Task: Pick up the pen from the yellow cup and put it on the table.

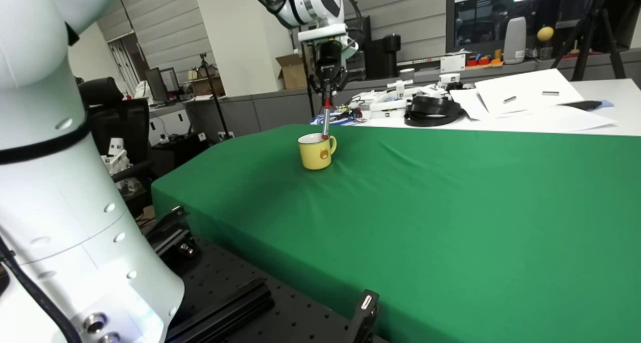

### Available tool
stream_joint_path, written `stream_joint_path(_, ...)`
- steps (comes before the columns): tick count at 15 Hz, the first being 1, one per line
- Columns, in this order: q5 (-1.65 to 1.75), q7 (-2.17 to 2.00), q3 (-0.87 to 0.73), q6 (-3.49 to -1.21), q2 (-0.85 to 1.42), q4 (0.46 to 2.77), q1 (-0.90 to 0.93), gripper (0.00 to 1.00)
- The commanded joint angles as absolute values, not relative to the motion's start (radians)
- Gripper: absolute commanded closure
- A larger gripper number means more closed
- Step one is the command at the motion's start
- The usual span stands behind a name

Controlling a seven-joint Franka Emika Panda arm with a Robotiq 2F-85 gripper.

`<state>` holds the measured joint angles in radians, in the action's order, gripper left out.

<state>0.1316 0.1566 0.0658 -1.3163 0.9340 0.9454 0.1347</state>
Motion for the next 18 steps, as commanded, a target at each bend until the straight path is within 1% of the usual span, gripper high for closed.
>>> stream_joint_path(1, 0.107, 0.124, 0.059, -1.254, 0.939, 0.883, 0.111, 0.95)
stream_joint_path(7, 0.092, 0.08, 0.052, -1.18, 0.948, 0.846, 0.098, 0.95)
stream_joint_path(8, 0.097, 0.104, 0.039, -1.229, 0.953, 0.902, 0.058, 0.95)
stream_joint_path(14, 0.108, 0.115, -0.007, -1.234, 1.01, 0.967, -0.023, 0.95)
stream_joint_path(18, 0.105, 0.118, -0.01, -1.277, 1.045, 1.024, -0.06, 0.95)
